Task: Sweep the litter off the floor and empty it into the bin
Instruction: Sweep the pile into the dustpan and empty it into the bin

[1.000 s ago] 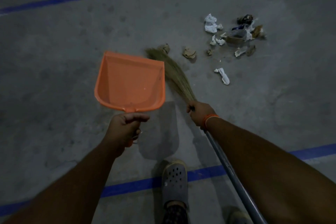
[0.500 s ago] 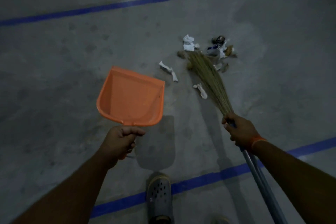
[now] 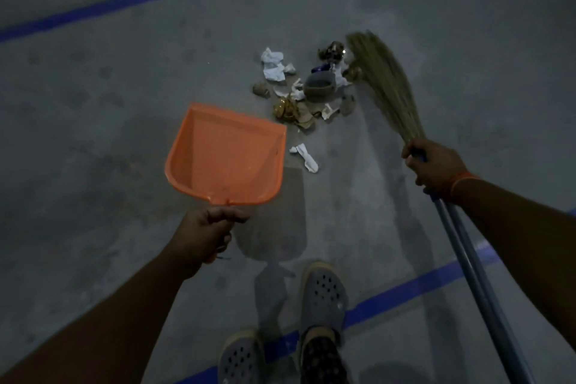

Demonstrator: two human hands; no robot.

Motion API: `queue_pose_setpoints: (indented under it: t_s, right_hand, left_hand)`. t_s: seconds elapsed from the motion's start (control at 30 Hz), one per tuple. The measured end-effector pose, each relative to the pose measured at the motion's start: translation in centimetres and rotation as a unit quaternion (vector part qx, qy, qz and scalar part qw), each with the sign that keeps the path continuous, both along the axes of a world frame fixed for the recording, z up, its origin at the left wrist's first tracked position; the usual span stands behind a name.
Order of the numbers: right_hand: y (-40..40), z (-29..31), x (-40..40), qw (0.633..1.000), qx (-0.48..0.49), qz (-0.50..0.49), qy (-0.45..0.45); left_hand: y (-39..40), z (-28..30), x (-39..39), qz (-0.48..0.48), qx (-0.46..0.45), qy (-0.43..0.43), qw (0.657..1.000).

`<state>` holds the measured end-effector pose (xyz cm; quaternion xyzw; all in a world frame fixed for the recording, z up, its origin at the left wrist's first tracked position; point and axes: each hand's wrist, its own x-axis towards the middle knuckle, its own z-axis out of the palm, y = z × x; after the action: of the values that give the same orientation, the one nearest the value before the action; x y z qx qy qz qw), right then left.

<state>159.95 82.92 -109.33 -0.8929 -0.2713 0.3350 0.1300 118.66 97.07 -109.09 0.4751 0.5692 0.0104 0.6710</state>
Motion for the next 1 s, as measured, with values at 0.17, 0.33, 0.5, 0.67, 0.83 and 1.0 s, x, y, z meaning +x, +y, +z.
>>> queue_pose_setpoints:
  t_s: [0.17, 0.33, 0.5, 0.67, 0.83, 1.0]
  right_hand:
    - [2.8, -3.0, 4.9, 1.000, -0.005, 0.007, 0.009]
    - [4.4, -5.9, 7.2, 0.998, -0.033, 0.041, 0.037]
    - [3.4, -7.0, 6.0, 0.995, -0.044, 0.062, 0.066]
    - [0.5, -5.9, 3.1, 0.992, -0.027, 0.078, 0.094]
    - [-2.4, -4.6, 1.1, 0.979, 0.000, 0.179, 0.092]
    - [-4.9, -3.3, -0.3, 0.981, 0.025, 0.171, 0.090]
  left_hand:
    - [1.6, -2.0, 6.4, -0.006, 0.000, -0.021, 1.000]
    - [3.2, -4.0, 10.2, -0.019, 0.008, -0.026, 0.999]
    - [3.0, -4.5, 11.1, -0.017, 0.003, -0.031, 0.999]
    - [2.3, -3.8, 10.2, -0.008, -0.008, -0.006, 1.000]
    - [1.6, -3.1, 8.3, 0.002, -0.007, -0.007, 1.000]
    - [0.9, -3.3, 5.7, 0.015, -0.005, -0.013, 1.000]
